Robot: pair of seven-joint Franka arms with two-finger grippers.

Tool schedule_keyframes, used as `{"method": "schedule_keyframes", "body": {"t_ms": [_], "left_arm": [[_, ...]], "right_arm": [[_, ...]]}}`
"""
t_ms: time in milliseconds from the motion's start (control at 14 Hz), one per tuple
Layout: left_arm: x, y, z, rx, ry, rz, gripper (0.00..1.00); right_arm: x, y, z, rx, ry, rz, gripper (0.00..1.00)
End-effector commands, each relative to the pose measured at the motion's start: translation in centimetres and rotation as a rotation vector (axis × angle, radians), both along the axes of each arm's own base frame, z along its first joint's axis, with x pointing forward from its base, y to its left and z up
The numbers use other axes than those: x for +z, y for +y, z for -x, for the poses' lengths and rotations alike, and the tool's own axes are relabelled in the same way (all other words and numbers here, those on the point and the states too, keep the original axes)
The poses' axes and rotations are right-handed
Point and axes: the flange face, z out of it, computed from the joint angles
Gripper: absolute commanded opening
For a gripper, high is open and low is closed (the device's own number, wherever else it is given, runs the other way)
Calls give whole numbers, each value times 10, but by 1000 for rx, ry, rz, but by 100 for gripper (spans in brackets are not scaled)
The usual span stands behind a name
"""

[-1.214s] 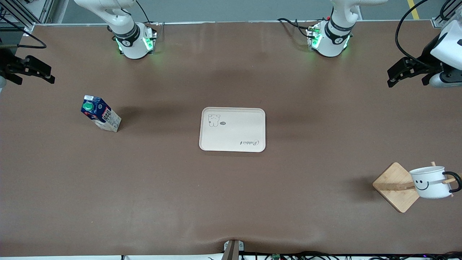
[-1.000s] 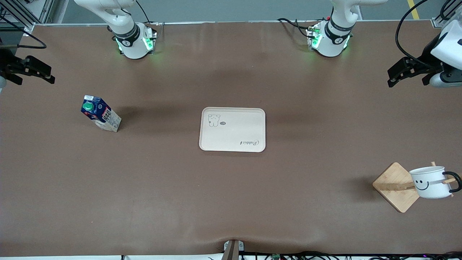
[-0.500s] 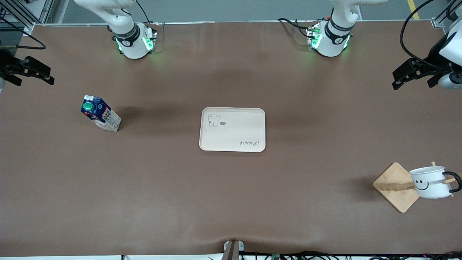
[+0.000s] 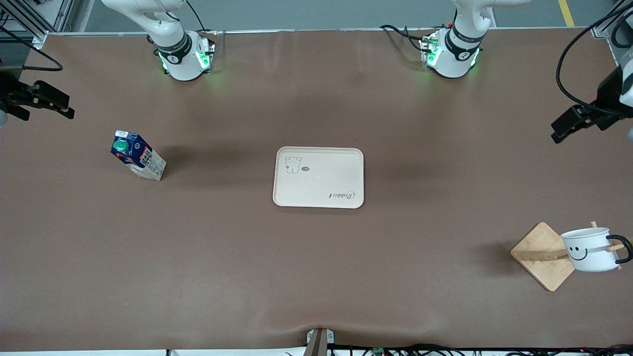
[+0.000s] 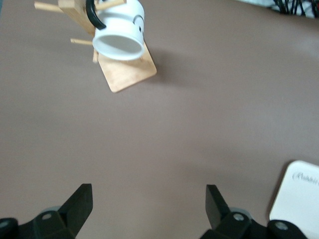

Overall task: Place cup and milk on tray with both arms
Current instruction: 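Move the right gripper toward the milk carton while the left gripper approaches the mug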

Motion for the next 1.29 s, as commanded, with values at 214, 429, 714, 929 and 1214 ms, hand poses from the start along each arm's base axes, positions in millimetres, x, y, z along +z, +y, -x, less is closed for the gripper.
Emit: {"method": "schedule_keyframes", "body": {"t_ms": [214,429,714,929,1214], "left_arm": [[-22,54,-12,87,-114,-13,100],[-30,64,-32,97,-118,-15,100],[-53,70,-47,95,-145,-97,100],[-90,66,-50,166,-217,-66,100],[-122,56,-56,266,-374,5,100]], "right_arm": [[-21,-7,-18,0,41,29,100],[-26,-18,-23,-16,46,33,100],[-48,-32,-34,-39,85,33,100],[-67,-55,-40,-78,120,29,100],[-104,-69,-52,-98,178,24,100]]}}
